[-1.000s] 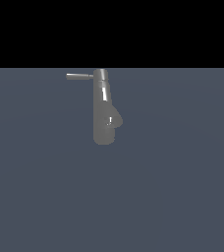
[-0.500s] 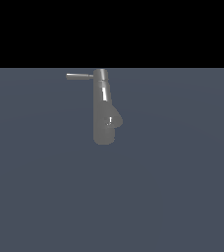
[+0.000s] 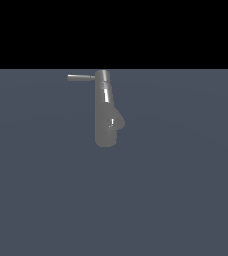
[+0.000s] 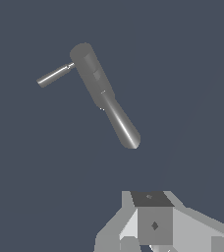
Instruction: Turn on the faucet by rotating a designated handle.
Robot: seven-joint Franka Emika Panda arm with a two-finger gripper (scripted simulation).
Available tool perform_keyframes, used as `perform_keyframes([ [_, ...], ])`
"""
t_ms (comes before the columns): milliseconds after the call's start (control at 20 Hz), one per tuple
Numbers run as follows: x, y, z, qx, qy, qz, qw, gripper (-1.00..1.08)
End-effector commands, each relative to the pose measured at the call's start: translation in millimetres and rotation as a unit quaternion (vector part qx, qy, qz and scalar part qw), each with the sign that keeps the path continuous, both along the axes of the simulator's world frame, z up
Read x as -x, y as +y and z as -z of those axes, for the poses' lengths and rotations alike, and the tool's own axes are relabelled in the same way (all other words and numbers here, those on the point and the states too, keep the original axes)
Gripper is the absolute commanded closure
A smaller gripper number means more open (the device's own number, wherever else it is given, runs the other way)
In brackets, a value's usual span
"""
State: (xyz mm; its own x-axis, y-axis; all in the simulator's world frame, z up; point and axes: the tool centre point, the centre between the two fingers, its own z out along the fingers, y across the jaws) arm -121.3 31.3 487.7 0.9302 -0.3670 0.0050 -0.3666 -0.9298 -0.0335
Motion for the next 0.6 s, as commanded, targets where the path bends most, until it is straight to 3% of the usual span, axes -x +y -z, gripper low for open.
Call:
perform_keyframes([
  [0, -18, 5, 5, -0.001, 0.003, 0.029, 0.9996, 1.08],
  [550, -93, 27, 40, 0.004, 0.017, 0.155, 0.9877, 1.08],
])
